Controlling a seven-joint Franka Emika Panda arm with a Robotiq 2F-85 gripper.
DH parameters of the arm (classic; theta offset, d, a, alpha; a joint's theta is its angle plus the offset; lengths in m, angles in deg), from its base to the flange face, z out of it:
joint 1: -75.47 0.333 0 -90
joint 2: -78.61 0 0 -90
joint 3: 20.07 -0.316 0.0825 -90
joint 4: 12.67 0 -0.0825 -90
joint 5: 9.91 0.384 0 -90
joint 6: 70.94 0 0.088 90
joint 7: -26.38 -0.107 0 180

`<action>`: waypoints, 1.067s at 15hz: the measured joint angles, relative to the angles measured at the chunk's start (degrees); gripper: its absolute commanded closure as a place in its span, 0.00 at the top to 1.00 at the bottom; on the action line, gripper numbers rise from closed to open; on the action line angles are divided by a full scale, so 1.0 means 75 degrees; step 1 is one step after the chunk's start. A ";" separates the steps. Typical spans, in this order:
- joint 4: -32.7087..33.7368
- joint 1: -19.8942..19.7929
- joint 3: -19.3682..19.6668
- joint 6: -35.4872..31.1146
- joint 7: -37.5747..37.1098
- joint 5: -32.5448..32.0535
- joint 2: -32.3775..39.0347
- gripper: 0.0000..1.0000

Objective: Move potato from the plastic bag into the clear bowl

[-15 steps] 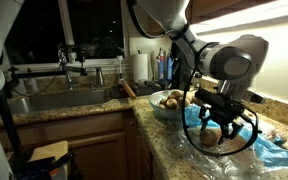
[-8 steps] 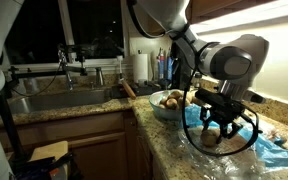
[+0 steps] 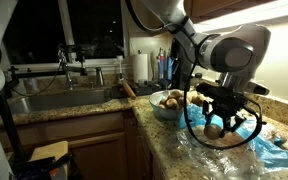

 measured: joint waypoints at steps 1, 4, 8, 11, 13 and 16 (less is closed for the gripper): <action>-0.0040 0.0005 -0.0008 -0.0083 0.0000 0.0000 -0.0100 0.35; -0.0312 0.0045 -0.0030 -0.0414 0.0000 -0.0030 -0.0470 0.35; -0.0774 0.0129 -0.0050 -0.0721 0.0000 -0.0095 -0.0912 0.35; -0.1254 0.0249 -0.0051 -0.1253 0.0000 -0.0429 -0.1239 0.35; -0.1617 0.0373 -0.0051 -0.1706 0.0000 -0.0701 -0.1494 0.35; -0.2062 0.0568 -0.0057 -0.2192 0.0000 -0.1050 -0.1877 0.35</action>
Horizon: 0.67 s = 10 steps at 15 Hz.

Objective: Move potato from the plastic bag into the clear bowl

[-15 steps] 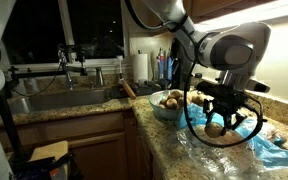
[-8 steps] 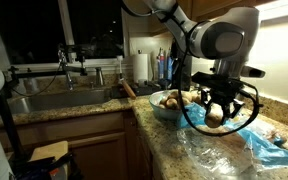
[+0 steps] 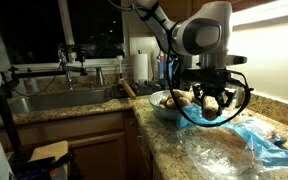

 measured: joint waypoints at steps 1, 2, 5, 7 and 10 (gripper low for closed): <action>-0.0115 0.0064 -0.0002 -0.0111 0.0000 -0.0095 -0.0118 0.35; -0.0202 0.0125 -0.0006 -0.0203 0.0000 -0.0179 -0.0210 0.35; -0.0342 0.0276 -0.0027 -0.0325 0.0000 -0.0356 -0.0398 0.35; -0.0346 0.0338 -0.0093 -0.0326 0.0000 -0.0372 -0.0478 0.35; -0.0331 0.0360 -0.0288 -0.0326 0.0041 -0.0361 -0.0576 0.35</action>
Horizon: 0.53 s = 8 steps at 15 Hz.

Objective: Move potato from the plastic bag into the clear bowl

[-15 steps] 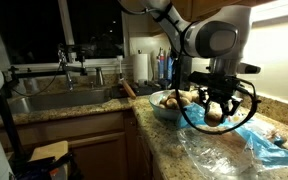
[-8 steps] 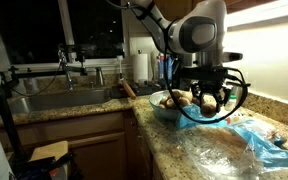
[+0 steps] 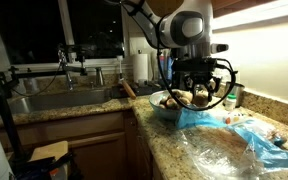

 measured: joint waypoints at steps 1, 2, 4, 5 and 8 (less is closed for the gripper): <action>0.0010 0.0005 -0.0065 0.0000 0.0035 0.0002 -0.0038 0.35; 0.0024 0.0019 -0.0122 0.0000 0.0075 0.0002 -0.0082 0.35; 0.0078 0.0084 -0.0187 0.0001 0.0145 0.0002 -0.0149 0.35; 0.0124 0.0111 -0.0217 0.0001 0.0169 0.0002 -0.0163 0.35; 0.0271 0.0161 -0.0311 0.0032 0.0322 0.0059 -0.0167 0.35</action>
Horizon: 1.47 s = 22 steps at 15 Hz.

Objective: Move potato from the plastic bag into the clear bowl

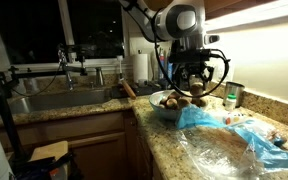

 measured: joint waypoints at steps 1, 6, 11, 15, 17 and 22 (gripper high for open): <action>0.0045 0.0002 -0.0038 0.0026 0.0118 0.0065 0.0000 0.35; 0.0410 -0.0001 -0.0146 0.0580 0.0900 0.0593 0.0001 0.35; 0.1045 0.0009 -0.0223 0.1461 0.1324 0.0709 0.0083 0.35; 0.1578 0.0041 -0.0296 0.1987 0.1432 0.0709 0.0383 0.35; 0.1851 0.0051 -0.0325 0.2199 0.1452 0.0708 0.0646 0.35; 0.2429 0.0105 -0.0364 0.2565 0.1462 0.0694 0.1334 0.35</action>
